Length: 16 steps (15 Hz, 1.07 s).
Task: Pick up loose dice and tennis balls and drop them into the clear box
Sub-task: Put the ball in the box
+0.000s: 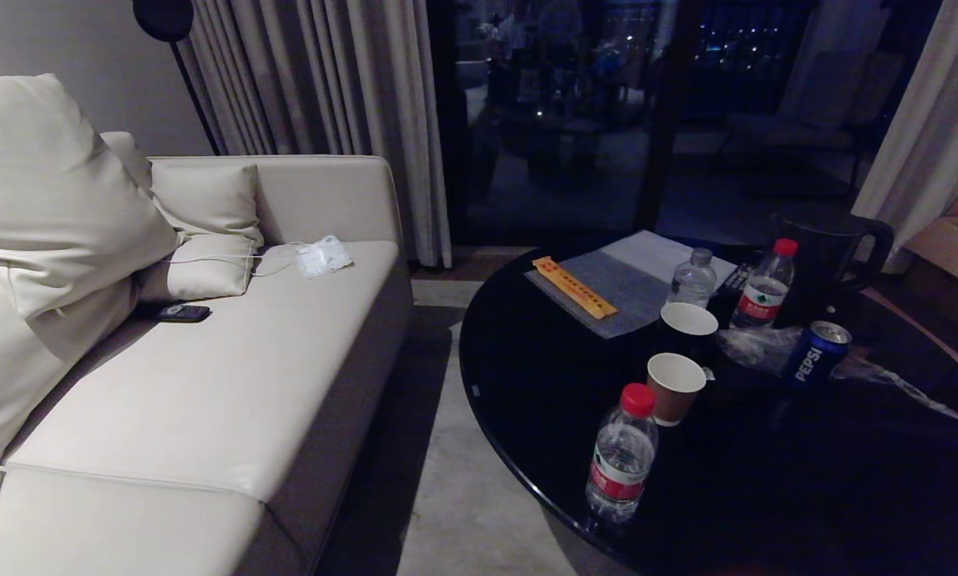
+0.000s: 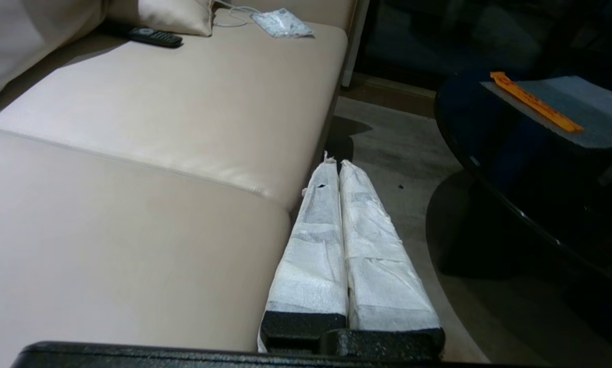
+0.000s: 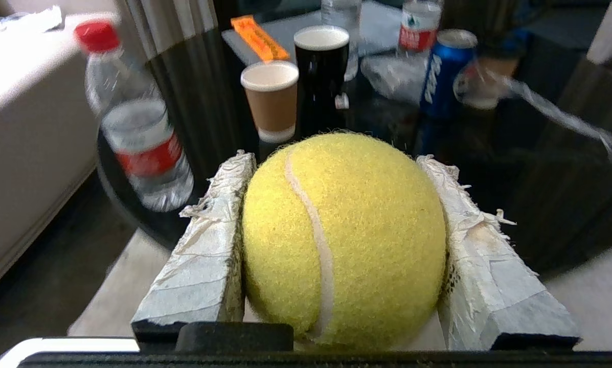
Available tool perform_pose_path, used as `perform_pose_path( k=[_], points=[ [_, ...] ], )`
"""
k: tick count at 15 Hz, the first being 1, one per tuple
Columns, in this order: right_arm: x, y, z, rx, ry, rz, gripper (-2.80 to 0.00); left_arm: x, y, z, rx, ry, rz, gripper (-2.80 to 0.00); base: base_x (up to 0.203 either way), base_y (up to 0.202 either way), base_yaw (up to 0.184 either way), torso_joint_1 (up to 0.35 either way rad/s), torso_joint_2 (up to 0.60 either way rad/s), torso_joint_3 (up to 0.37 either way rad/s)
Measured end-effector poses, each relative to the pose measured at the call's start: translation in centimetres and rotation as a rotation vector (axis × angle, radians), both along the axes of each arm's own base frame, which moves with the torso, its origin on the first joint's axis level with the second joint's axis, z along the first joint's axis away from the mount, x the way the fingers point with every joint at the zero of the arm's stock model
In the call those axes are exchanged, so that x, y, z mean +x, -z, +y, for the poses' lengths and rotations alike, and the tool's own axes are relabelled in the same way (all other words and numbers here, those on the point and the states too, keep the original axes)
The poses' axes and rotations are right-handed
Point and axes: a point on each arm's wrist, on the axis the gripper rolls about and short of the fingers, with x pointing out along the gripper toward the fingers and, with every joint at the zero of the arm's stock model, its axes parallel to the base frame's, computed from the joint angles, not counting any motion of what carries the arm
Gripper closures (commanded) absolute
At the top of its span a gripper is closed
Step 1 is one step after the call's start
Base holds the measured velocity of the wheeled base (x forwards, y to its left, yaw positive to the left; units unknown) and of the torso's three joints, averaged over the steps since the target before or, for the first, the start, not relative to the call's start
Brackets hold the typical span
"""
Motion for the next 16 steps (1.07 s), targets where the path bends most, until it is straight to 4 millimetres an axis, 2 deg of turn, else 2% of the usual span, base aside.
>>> perform_pose_path(
  k=[16],
  points=[
    [0.00, 0.00, 0.00, 0.000, 0.000, 0.000, 0.00, 0.00, 0.00, 0.00, 0.000, 0.000, 0.000, 0.00, -0.184, 0.000, -0.002, 0.003, 0.00, 0.003]
  ],
)
